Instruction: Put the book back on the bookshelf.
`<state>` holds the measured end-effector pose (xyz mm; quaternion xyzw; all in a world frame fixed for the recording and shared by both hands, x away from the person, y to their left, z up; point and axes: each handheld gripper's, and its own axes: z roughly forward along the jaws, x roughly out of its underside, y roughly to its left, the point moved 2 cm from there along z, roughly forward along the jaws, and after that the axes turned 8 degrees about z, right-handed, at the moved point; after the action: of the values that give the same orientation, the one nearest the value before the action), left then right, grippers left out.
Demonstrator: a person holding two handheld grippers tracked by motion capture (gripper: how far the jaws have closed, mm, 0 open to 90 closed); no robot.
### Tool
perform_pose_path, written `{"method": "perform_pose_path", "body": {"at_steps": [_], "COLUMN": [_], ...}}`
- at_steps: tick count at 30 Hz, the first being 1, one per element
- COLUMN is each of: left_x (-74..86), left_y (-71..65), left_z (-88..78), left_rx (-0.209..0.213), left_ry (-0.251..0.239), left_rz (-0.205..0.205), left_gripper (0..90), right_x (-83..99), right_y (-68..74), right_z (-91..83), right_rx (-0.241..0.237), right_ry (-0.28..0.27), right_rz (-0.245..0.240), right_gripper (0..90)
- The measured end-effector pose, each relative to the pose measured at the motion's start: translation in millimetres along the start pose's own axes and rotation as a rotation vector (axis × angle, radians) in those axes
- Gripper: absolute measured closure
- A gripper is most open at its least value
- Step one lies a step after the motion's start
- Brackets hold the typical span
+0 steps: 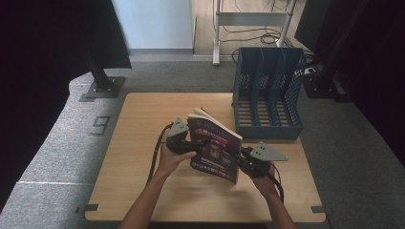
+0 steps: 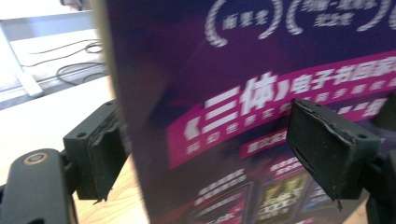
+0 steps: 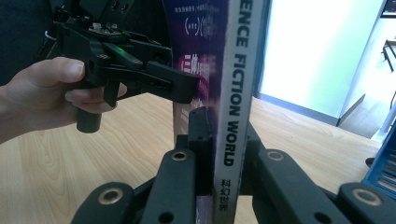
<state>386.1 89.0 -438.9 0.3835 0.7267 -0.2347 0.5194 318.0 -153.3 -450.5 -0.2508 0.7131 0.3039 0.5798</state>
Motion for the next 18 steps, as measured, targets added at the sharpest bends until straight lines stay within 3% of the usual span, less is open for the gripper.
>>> {"method": "perform_pose_path", "body": {"at_steps": [18], "left_x": [-5.2], "left_y": [-5.2], "left_z": [-3.3], "left_rx": [0.022], "left_ry": [-0.010], "left_rz": [0.003], "left_gripper": [18.0], "right_x": [-3.6], "right_y": [-0.8], "right_z": [2.4], "right_rx": [-0.002], "right_ry": [0.002], "right_rz": [-0.010], "right_gripper": [74.5]}}
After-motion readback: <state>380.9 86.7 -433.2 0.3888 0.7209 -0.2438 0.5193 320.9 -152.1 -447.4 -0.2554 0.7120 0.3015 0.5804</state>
